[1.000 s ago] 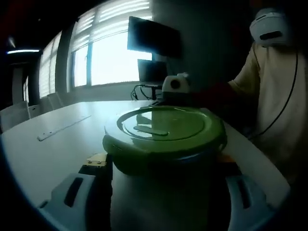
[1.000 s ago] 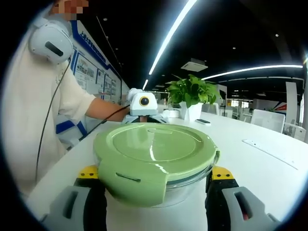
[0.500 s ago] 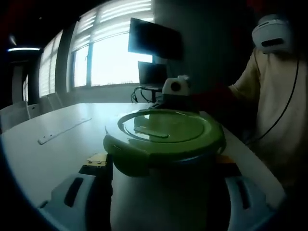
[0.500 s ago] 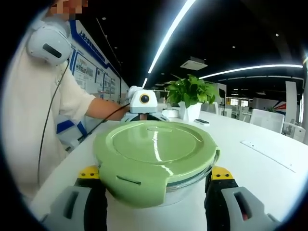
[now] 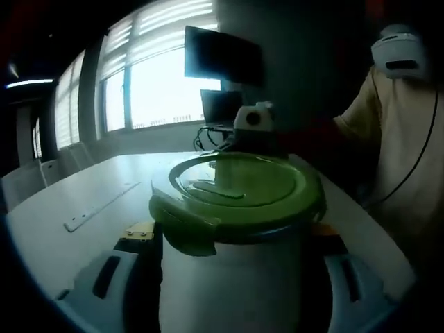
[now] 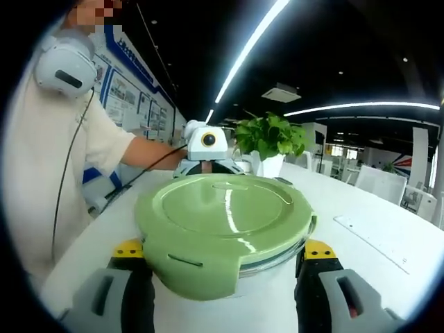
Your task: Pick up the tomato from the tabletop place it into the food storage container close the lid and lock the latches
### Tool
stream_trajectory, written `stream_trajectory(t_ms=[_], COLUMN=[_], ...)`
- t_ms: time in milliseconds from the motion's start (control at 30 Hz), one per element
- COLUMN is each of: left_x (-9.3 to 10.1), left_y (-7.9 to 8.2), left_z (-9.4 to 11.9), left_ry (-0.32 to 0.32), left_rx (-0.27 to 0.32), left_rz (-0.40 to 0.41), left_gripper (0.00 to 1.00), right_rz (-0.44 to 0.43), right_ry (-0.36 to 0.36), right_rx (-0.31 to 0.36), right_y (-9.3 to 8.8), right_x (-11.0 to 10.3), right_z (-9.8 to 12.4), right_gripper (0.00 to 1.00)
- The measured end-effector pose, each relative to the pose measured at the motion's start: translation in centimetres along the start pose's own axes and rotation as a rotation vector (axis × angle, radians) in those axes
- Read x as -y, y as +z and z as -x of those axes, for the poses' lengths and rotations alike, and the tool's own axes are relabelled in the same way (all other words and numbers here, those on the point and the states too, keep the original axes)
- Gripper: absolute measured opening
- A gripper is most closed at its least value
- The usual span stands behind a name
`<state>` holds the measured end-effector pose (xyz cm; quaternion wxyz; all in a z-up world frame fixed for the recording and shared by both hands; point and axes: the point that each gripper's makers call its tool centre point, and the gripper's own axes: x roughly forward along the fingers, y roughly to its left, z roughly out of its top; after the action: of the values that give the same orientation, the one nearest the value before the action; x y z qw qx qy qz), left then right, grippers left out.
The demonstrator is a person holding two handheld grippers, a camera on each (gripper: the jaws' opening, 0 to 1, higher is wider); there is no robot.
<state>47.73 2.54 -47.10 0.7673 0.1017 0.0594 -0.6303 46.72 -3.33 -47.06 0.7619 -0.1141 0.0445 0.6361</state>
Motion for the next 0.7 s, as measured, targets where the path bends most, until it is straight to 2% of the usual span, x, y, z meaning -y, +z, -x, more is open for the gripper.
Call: stream_trajectory(t_ms=[400, 500, 700], left_x=[-4.2, -5.2, -6.5], left_y=[2.0, 2.0, 1.0], left_z=[-0.5, -0.8, -1.5], left_ry=[0.008, 0.007, 0.005], left_rx=[-0.023, -0.035, -0.055], left_rz=[-0.033, -0.036, -0.041], left_gripper=[0.70, 0.70, 0.69], right_rz=[0.037, 0.040, 0.049], right_ry=[-0.009, -0.011, -0.019], right_rx=[-0.015, -0.022, -0.040], right_y=[1.9, 1.9, 1.0], right_x=[4.3, 5.4, 6.7], right_z=[0.0, -0.1, -0.2], right_gripper=[0.79, 0.79, 0.78])
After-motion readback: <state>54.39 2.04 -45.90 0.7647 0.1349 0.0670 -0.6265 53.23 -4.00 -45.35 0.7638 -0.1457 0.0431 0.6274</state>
